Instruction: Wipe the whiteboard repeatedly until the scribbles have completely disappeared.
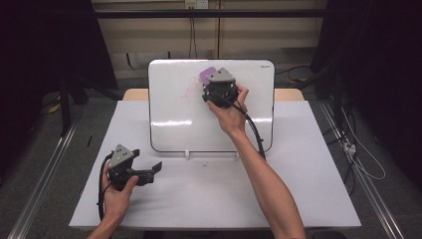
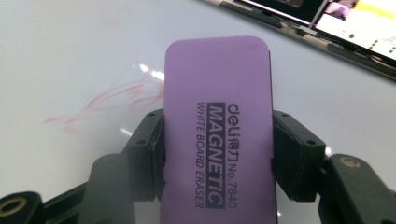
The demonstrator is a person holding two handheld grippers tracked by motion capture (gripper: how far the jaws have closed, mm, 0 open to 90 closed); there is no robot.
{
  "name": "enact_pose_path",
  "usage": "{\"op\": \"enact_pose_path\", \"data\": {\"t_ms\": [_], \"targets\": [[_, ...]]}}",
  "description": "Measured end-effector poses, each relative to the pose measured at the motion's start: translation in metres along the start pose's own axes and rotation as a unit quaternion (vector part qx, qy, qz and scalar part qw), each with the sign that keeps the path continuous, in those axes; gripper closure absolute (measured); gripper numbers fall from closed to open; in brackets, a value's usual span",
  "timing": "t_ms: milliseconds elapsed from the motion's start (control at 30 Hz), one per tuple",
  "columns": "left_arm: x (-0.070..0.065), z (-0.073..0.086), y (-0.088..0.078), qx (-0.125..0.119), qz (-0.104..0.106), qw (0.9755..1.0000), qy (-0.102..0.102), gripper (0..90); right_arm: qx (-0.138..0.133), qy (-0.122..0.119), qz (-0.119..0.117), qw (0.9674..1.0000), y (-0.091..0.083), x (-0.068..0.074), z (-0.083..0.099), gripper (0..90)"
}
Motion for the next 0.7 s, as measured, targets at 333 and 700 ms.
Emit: {"op": "enact_pose_path", "data": {"t_ms": [333, 700], "targets": [[0.001, 0.0, -0.001, -0.001, 0.0, 1.0, -0.003, 5.7, -0.002, -0.021, 0.012, 0.9997, 0.005, 0.009, -0.008, 41.8], [0.001, 0.0, -0.002, -0.001, 0.0, 1.0, -0.003, 5.7, 0.002, -0.056, -0.008, 0.9984, 0.003, 0.029, -0.003, 41.8]]}}
Point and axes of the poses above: each handheld gripper's, and its own axes: y roughly forward along the jaws, z roughly out of its underside, x roughly to its left, the point moved 6 cm from there along y, roughly forward along the jaws, and after that the axes turned 1 degree about x, right-handed, at the moved point
